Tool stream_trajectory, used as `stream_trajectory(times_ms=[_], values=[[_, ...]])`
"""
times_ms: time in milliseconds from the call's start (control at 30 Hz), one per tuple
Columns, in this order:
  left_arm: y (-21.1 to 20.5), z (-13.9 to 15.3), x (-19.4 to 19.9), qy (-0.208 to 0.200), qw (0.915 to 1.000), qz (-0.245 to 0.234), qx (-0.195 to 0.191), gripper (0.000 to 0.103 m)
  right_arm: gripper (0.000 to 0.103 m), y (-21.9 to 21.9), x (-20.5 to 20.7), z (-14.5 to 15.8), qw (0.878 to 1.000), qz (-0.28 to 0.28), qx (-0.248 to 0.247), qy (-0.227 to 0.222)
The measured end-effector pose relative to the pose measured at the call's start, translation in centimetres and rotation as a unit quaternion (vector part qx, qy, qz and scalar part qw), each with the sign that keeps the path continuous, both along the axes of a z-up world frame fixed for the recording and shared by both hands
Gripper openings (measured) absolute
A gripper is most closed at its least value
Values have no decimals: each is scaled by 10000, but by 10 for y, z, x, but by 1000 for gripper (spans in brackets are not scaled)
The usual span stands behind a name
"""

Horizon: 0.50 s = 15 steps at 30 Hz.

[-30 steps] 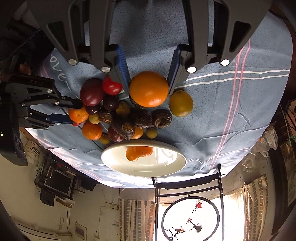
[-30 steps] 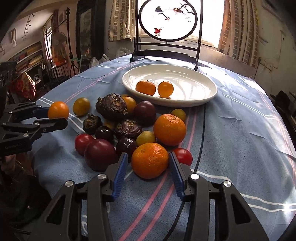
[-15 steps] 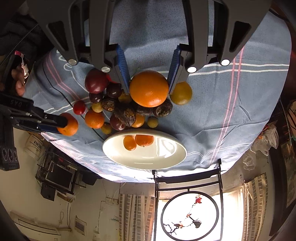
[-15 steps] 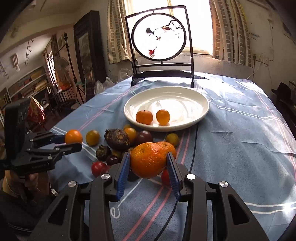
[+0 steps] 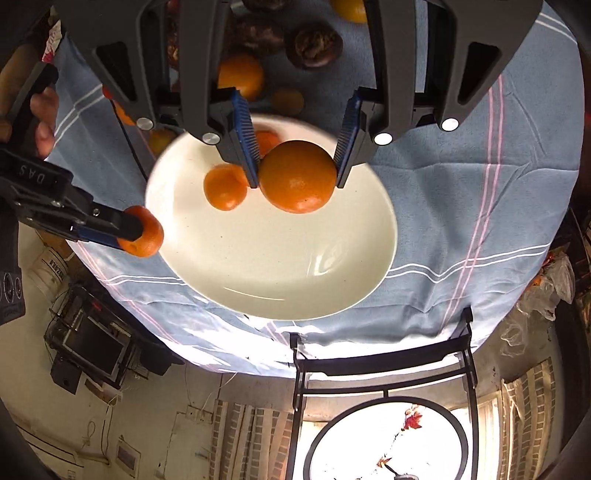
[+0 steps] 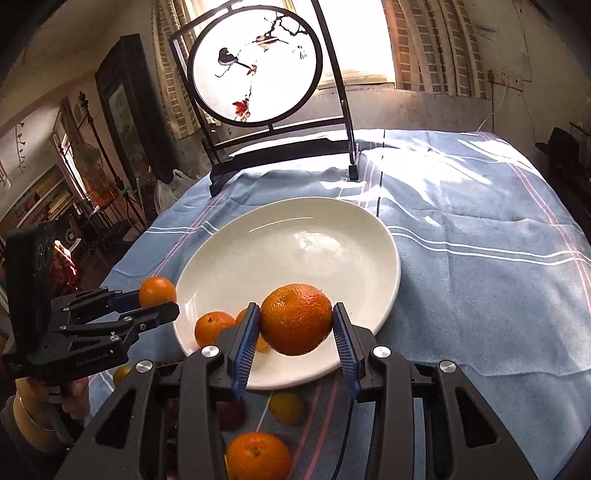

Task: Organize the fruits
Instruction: 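Grasp another orange with the left tool while the right tool grasps a tangerine, place both on plate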

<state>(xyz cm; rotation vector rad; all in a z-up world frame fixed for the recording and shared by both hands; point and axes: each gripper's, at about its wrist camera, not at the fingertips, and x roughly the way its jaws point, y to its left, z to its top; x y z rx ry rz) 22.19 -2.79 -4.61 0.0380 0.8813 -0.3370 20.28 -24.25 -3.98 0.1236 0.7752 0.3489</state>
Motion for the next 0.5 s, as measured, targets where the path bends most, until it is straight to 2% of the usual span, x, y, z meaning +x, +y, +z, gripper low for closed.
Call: stream_trajectory(times_ms=[67,100,167,233,367,500], values=[[-1,-11,16,243,9997,74,-27,39,43,5,11,-7,10000,71,6,13],[-1,-13,21,296,9995,113,-52,42,54,6,13,-7,10000,46,2,-88],[4,-10,22,251,9993,183,-187,54,56,5,12,-4,9997,-64,-40,-225],[12,1,11,33,9992,189,-343,69,56,4,5,-1,9997,-2,23,-259],[28,18,-25,-320,9987,176,-354,70,56,0,-25,2,9994,63,-6,-346],[44,16,-69,-516,9986,114,-48,71,56,-4,-68,0,9988,143,-154,-452]])
